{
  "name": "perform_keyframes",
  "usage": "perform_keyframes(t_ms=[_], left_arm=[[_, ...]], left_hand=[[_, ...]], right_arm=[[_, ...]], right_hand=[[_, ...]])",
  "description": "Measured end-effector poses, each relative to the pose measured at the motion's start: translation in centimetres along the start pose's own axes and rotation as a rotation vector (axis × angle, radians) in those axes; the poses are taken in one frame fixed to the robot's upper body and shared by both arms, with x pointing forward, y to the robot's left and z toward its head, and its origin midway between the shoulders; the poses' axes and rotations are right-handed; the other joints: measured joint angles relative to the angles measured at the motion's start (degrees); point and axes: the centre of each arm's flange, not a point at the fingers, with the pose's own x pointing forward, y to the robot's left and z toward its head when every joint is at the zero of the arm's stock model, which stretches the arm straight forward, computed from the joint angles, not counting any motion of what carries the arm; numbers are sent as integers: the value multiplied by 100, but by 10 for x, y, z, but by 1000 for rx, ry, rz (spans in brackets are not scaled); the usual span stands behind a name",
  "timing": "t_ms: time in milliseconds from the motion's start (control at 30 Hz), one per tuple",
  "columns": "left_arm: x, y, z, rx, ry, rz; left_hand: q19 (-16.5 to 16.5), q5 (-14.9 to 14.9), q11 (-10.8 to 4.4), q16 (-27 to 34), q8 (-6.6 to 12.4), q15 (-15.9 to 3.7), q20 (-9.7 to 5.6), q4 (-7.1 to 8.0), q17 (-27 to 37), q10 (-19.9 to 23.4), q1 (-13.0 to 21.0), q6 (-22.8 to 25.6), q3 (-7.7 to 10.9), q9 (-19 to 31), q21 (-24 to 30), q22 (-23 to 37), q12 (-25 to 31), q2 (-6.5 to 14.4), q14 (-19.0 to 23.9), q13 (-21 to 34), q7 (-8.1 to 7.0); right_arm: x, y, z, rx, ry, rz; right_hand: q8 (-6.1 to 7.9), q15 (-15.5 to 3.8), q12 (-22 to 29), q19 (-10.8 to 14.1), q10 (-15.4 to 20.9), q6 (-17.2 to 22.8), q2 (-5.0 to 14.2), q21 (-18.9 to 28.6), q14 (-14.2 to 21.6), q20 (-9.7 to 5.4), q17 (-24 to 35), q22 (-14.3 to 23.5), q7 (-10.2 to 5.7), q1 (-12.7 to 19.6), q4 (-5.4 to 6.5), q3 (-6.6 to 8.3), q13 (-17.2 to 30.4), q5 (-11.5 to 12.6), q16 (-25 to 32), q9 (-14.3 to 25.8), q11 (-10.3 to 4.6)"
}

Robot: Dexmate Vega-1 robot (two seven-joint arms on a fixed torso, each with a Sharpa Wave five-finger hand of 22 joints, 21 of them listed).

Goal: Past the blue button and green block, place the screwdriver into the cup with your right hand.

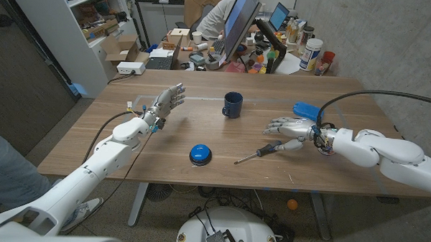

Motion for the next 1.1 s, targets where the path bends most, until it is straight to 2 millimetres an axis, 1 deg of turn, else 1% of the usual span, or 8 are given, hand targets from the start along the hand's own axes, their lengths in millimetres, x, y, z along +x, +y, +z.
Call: perform_keyframes(t_ms=[333,433,667,800,900,1000,1067,1100], left_arm=[[2,-2,0,0,4,-2],[3,-2,0,0,5,-2],[3,-1,-1,1,13,4],[3,-1,-1,1,18,6],[4,-1,-1,1,18,8],[4,-2,0,1,17,9],[3,-3,0,1,16,7],[3,-3,-2,0,22,14]], left_hand=[[-20,0,0,0,0,-1,20,0,0,0,-23,0,0,0,0,0,0,24,1,0,0],[-20,0,0,0,0,-1,20,0,0,0,-23,0,0,0,0,0,0,24,1,0,0],[-20,0,0,0,0,-1,20,0,0,0,-23,0,0,0,0,0,0,24,1,0,0],[-20,0,0,0,0,-1,20,0,0,0,-23,0,0,0,0,0,0,24,1,0,0],[-20,0,0,0,0,-1,20,0,0,0,-23,0,0,0,0,-1,0,24,1,0,0],[-20,0,0,0,0,-1,20,0,0,0,-23,0,0,0,0,-1,0,24,1,-1,0],[-20,0,0,0,0,-1,20,0,0,0,-23,0,0,0,0,-1,0,24,1,0,0],[-19,0,0,0,0,-1,20,0,0,0,-23,0,0,0,0,-1,0,24,1,0,0]], right_arm=[[4,8,1,-1,-2,22],[5,11,1,2,0,30],[7,18,1,16,11,47],[7,22,1,25,16,58],[8,25,1,34,18,65],[8,27,0,41,20,65],[8,26,0,41,20,59],[7,32,0,52,26,54]], right_hand=[[40,-72,34,2,24,61,-62,0,72,-3,1,14,-60,0,0,0,0,8,45,0,-22],[40,-72,34,40,24,61,-83,0,72,-40,0,14,-60,21,0,0,0,45,45,0,-22],[83,-94,33,71,23,124,-104,0,94,-9,1,14,-80,42,-23,23,-1,45,45,0,-22],[83,-140,33,114,21,185,-125,0,140,-10,1,14,-140,63,-9,37,-1,80,45,0,-23],[136,-189,33,165,-18,282,-160,45,190,20,1,14,-152,99,-5,54,-1,100,89,0,-146],[224,-249,64,258,96,541,-225,45,336,31,1,13,-246,172,-20,117,-1,165,121,2,-259],[342,-325,161,397,317,900,-220,45,556,37,1,13,-318,352,-28,207,-1,245,198,11,-449],[420,-376,228,485,552,1116,-226,45,718,28,1,14,-357,465,-28,272,3,293,233,12,-563]])
